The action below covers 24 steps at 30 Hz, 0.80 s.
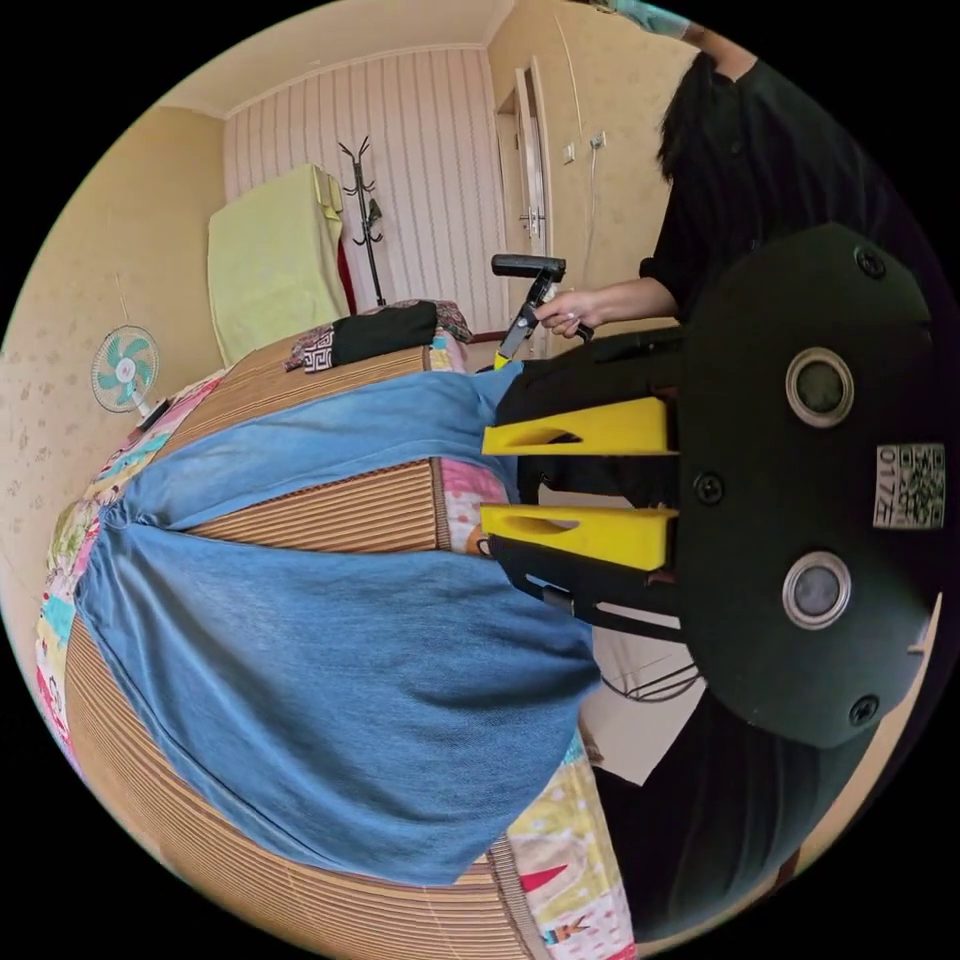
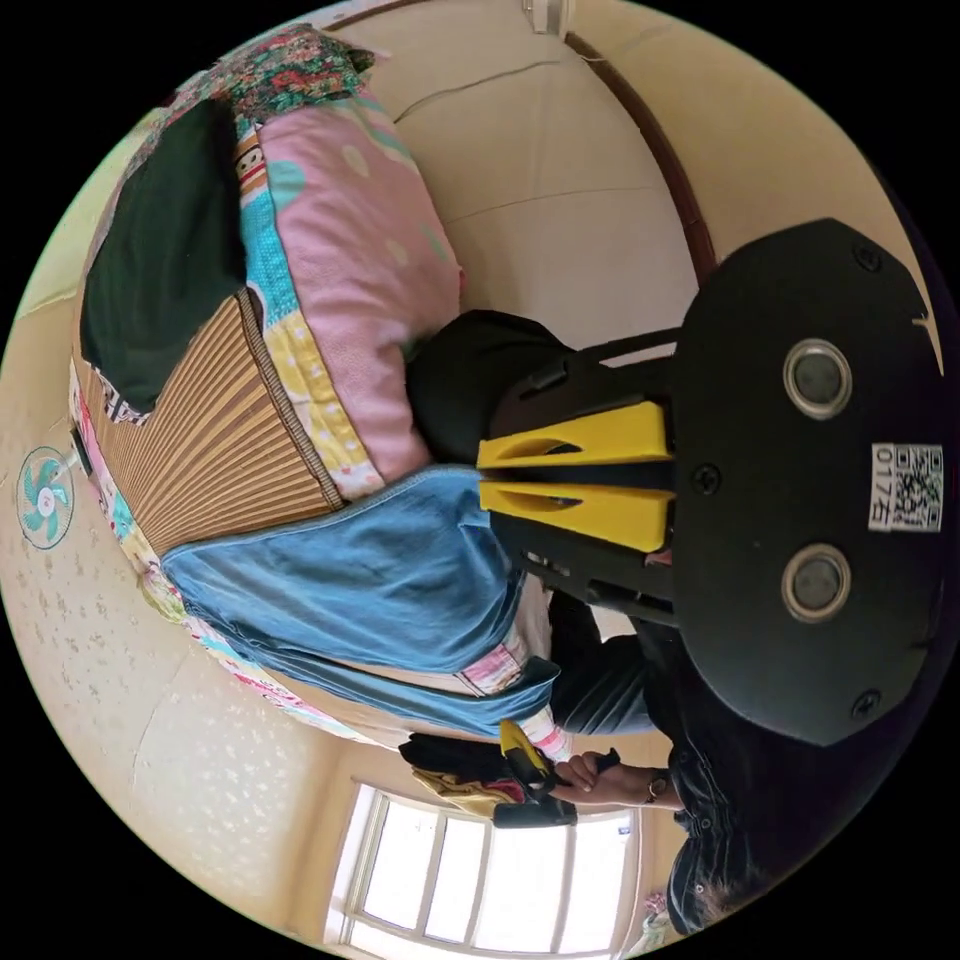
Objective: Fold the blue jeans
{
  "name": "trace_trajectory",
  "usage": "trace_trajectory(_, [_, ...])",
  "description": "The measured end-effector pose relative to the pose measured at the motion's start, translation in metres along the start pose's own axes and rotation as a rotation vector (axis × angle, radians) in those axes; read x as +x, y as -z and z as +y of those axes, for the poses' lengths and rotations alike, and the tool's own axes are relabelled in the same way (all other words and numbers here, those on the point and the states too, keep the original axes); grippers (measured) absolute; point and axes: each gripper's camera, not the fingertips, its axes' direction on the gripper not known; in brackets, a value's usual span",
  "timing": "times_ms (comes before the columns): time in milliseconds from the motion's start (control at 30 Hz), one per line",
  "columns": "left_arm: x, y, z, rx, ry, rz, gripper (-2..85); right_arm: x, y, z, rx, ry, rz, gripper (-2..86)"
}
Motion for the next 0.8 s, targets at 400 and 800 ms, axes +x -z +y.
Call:
trace_trajectory(400, [0.126, -0.099, -0.064, -0.325, -0.215, 0.206, 13.6, -0.083, 0.017, 0.003, -0.048, 0.298, -0.616, 1.1])
trace_trajectory(800, [0.128, -0.057, -0.060, -0.211, -0.248, 0.225, -1.0, -0.061, -0.040, -0.270, -0.113, 0.235, -0.237, 15.2])
